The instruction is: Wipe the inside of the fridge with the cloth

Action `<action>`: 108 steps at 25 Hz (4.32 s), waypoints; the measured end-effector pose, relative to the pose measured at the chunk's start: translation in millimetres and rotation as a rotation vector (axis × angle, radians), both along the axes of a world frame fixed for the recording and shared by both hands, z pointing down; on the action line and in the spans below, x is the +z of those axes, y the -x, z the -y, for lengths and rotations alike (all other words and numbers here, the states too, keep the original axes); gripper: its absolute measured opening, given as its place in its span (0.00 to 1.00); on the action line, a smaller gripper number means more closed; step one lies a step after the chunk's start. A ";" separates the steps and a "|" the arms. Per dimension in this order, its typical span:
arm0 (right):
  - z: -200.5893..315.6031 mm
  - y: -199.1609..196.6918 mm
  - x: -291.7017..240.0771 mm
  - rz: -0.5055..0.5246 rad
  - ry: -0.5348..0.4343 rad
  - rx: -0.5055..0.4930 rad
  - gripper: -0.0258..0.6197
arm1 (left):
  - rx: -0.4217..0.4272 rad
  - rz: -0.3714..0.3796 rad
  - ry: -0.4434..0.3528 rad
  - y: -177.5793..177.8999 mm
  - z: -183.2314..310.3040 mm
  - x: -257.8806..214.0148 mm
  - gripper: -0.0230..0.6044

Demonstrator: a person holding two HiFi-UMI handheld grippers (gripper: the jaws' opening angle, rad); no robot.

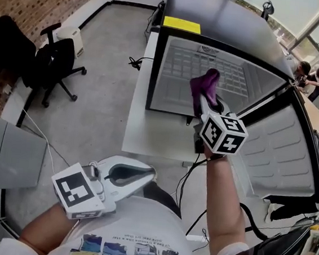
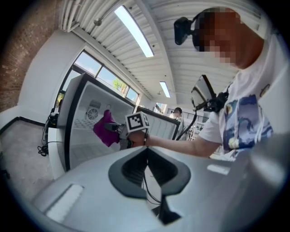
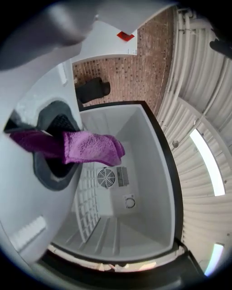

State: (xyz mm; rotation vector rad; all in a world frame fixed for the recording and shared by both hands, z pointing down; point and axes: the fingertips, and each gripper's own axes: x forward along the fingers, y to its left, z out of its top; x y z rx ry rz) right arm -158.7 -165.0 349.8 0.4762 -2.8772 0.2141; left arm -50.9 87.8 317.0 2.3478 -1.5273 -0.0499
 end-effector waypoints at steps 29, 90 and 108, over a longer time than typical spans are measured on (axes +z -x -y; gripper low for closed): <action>157.4 -107.5 147.4 -0.197 0.139 0.732 0.12 | 0.037 0.046 0.053 19.9 51.2 4.0 0.05; 239.2 50.6 175.4 -0.209 -0.096 0.329 0.12 | -0.088 0.029 0.162 44.6 130.7 11.3 0.05; 191.6 101.2 175.4 -0.202 -0.142 0.210 0.12 | -0.148 0.008 0.163 59.8 116.7 14.1 0.05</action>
